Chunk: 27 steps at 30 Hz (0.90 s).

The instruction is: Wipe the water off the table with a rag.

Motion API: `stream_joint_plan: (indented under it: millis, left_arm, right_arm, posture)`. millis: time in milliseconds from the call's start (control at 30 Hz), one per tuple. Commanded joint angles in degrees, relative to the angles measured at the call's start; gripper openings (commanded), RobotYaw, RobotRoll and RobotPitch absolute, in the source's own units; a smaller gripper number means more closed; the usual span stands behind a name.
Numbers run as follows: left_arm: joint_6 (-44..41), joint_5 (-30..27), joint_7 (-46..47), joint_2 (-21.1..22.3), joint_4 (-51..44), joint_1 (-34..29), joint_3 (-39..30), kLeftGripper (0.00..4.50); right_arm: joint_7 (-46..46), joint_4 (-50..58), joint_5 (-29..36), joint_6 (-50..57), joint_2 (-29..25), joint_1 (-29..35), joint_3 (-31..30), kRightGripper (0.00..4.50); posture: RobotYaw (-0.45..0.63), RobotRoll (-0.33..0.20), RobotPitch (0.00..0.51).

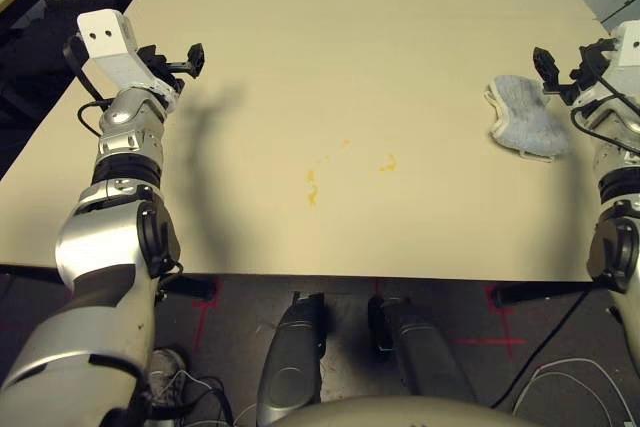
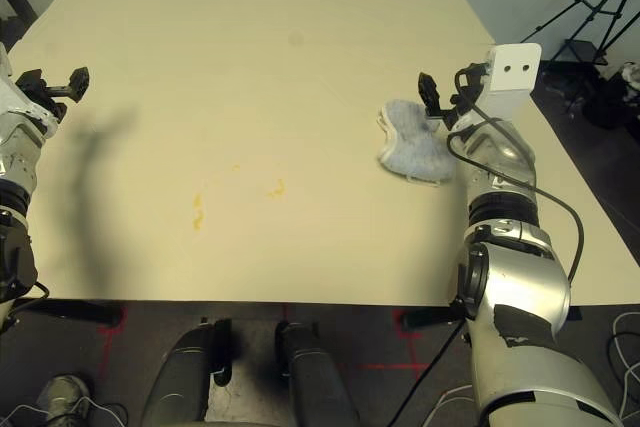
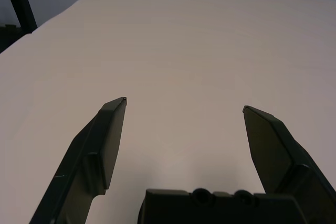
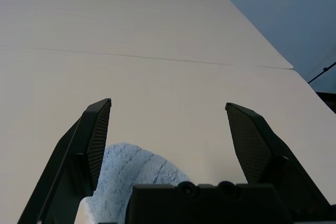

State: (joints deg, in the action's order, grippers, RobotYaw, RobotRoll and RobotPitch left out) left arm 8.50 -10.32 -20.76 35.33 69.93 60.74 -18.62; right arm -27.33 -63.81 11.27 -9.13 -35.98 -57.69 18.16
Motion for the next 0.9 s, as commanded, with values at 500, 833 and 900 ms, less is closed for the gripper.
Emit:
stream_joint_plan:
  millis: [500,833,900]
  left_arm:
    - [-5.3,0.5,-20.0,3.6,-4.9,2.6,4.8,4.5]
    - [-23.5,-1.6,-51.3,8.0,-16.4,5.3,11.7,4.5]
    - [-29.0,-2.1,-56.0,9.5,-20.6,5.5,13.6,4.5]
  right_arm:
    - [-1.3,24.3,-0.2,23.0,-1.9,5.5,-4.5,4.47]
    - [2.6,50.2,2.3,58.8,-3.3,11.2,-5.2,4.47]
    - [2.7,51.5,2.3,60.9,-3.1,11.5,-5.6,4.47]
  posture:
    - [0.16,0.0,0.242]
    - [0.15,0.0,0.235]
    - [0.15,0.0,0.232]
